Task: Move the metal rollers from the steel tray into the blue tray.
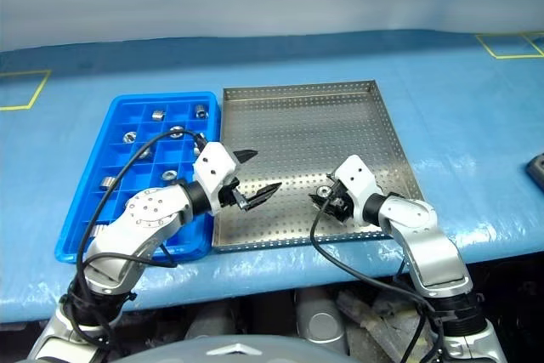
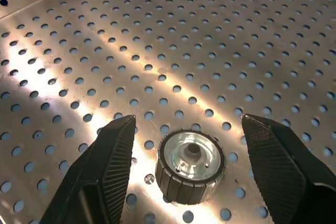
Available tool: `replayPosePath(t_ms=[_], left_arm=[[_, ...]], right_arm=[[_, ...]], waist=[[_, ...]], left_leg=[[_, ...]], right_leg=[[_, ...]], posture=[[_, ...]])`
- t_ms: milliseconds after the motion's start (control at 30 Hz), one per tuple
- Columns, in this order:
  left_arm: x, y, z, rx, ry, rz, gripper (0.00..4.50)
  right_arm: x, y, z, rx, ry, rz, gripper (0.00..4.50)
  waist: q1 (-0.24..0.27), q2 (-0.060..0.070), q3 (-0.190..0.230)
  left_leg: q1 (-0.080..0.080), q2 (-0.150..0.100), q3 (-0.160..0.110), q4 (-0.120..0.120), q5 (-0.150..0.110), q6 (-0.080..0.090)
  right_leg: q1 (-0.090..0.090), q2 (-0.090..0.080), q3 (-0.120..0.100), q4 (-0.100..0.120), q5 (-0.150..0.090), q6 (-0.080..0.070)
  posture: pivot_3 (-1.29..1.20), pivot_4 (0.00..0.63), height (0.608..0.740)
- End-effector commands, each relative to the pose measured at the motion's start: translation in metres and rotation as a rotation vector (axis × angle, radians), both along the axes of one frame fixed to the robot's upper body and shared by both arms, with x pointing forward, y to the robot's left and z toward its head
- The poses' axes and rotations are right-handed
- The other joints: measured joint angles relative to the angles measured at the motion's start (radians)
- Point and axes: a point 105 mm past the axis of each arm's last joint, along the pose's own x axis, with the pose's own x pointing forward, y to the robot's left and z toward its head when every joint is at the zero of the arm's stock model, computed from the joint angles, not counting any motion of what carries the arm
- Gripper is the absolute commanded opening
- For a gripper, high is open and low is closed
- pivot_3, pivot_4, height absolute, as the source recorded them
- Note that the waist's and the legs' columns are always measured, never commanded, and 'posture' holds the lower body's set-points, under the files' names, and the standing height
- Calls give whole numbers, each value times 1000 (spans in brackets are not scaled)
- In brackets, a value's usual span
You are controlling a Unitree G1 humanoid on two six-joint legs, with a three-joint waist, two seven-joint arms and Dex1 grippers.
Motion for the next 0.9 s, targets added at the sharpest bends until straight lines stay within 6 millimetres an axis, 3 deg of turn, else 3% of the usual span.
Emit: replayPosePath(t_ms=[33, 400, 533, 633, 767, 900], left_arm=[[0, 0, 9, -10, -48, -9, 4426], [-1, 9, 6, -10, -53, 38, 4426], [-1, 13, 6, -6, -56, 55, 4426], [-2, 17, 6, -5, -54, 68, 4426], [-6, 30, 5, 6, -45, 101, 4426], [-18, 58, 1, 46, -24, 188, 4426]], right_arm=[[1, -5, 1, 10, -1, -29, 3381], [8, -6, -17, -2, 64, -46, 3381], [12, -6, -16, 3, 62, -56, 2484], [15, -4, -6, -2, 17, -48, 1691], [17, 11, 17, 7, -71, 16, 1691], [11, 48, 38, 30, -136, 210, 1691]], waist=[[-7, 0, 0], [-7, 0, 0], [-6, 0, 0], [-4, 0, 0], [-7, 0, 0], [-8, -1, 0]], left_leg=[[0, 0, 1, 0, 0, 1], [0, 0, 2, 0, -1, 2], [0, 0, 3, 0, -1, 3], [0, 0, 3, 0, -1, 3], [-1, 0, 4, 0, -1, 3], [0, 0, 6, 0, -2, 4]], right_leg=[[0, 0, 1, 0, 0, 1], [-2, 0, 5, 0, 1, 2], [-2, 0, 7, 0, 2, 3], [-2, 0, 7, 0, 2, 3], [-4, 1, 9, 0, 2, 3], [-4, 1, 12, 0, 3, 4]], posture=[[-232, 150, 740], [-188, 150, 740], [-176, 150, 740], [-171, 150, 740], [-164, 150, 740], [-134, 150, 740]])
